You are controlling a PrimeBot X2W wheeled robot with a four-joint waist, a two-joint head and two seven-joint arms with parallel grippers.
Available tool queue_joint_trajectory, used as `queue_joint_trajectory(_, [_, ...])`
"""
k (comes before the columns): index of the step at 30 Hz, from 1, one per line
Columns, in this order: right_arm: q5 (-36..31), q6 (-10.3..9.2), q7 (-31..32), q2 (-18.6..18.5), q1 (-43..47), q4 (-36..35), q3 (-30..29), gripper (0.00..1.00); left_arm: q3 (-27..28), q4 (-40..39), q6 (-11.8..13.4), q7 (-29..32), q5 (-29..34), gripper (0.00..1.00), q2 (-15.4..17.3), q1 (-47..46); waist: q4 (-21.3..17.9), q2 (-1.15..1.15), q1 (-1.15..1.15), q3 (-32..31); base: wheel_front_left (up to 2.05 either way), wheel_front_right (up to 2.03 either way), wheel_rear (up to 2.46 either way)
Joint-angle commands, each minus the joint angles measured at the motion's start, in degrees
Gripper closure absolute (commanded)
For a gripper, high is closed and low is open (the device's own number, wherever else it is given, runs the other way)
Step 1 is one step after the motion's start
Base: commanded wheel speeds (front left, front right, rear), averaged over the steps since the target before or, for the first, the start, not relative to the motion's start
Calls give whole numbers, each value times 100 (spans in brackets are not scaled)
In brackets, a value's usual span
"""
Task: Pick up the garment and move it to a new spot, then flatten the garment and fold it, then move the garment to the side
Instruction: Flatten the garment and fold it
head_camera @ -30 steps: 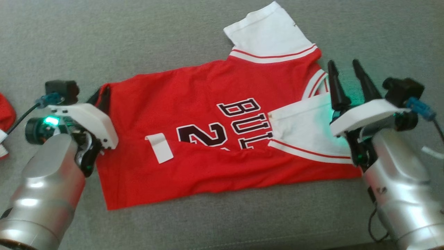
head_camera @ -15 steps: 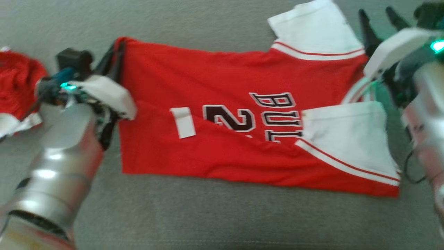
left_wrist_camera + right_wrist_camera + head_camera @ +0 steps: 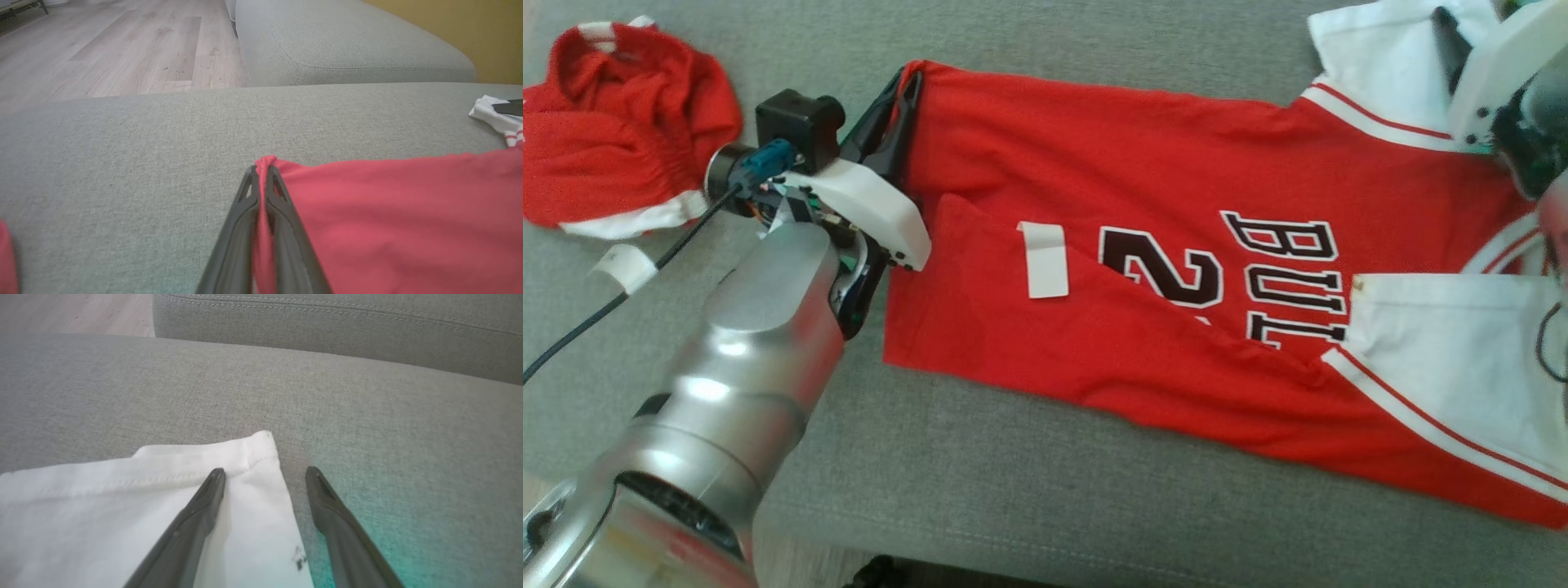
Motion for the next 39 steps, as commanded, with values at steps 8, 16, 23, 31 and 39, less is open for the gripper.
queue_joint_trajectory(8, [69,22,459,102,-98,19,262,100,-6,-186,10,-70,-183,100,203,-317,85,0,0,103,0,0,0])
queue_joint_trajectory(16, [-322,22,-1489,-221,-444,-250,202,100,531,-492,28,-71,12,100,347,-351,42,0,0,74,0,0,0])
queue_joint_trajectory(23, [-644,22,-2427,57,-594,-88,-150,100,1489,-874,137,-72,600,100,419,33,-171,0,0,-82,0,0,0])
queue_joint_trajectory(31, [-8,22,-2485,360,380,-1068,-575,100,2177,-1027,182,-72,1127,100,531,686,-575,0,0,-420,0,0,0])
queue_joint_trajectory(39, [900,22,-2487,443,2625,-3040,-569,100,3003,-1302,245,-72,1761,100,730,1804,-1088,0,0,-914,0,0,0])
